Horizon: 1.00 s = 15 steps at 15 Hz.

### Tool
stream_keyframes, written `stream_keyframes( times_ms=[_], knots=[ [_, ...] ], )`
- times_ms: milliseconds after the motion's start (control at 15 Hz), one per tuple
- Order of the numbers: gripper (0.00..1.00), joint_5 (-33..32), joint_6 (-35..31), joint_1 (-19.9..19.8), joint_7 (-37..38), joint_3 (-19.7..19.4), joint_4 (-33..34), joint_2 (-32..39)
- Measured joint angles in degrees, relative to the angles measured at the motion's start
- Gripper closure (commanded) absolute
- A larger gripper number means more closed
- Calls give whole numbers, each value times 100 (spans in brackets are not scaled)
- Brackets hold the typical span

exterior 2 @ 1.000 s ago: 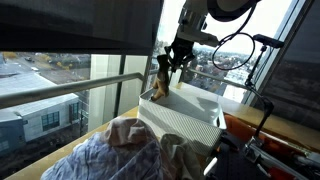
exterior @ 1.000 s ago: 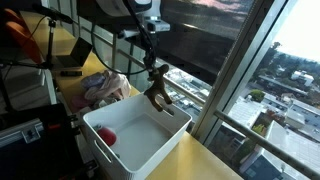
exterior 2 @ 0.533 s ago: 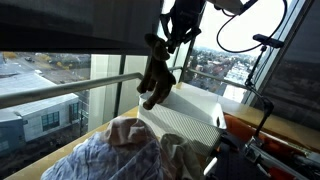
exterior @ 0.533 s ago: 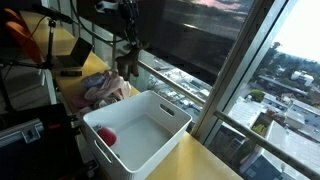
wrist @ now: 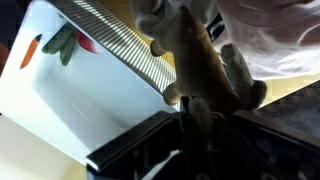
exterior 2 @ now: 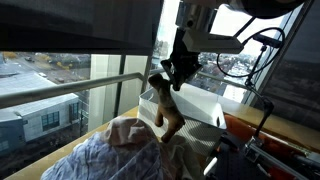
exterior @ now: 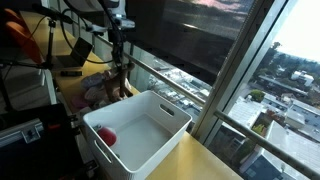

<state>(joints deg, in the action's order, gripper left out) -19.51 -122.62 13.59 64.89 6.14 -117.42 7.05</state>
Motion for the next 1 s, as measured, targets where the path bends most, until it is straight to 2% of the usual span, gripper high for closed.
stream_keyframes(
  times_ms=[67, 133, 200, 733, 867, 1000],
  knots=[
    [99, 0, 0, 0, -2, 11, -64, 50],
    [81, 0, 0, 1, -4, 27, -117, 94],
    [70, -1, 0, 8, -6, 44, -161, 135],
    [12, -4, 7, 101, -56, 171, -271, 244],
    [0, -4, 7, 37, -102, 128, -266, 216],
    [0, -4, 7, -128, -225, 6, -265, 171]
  ],
)
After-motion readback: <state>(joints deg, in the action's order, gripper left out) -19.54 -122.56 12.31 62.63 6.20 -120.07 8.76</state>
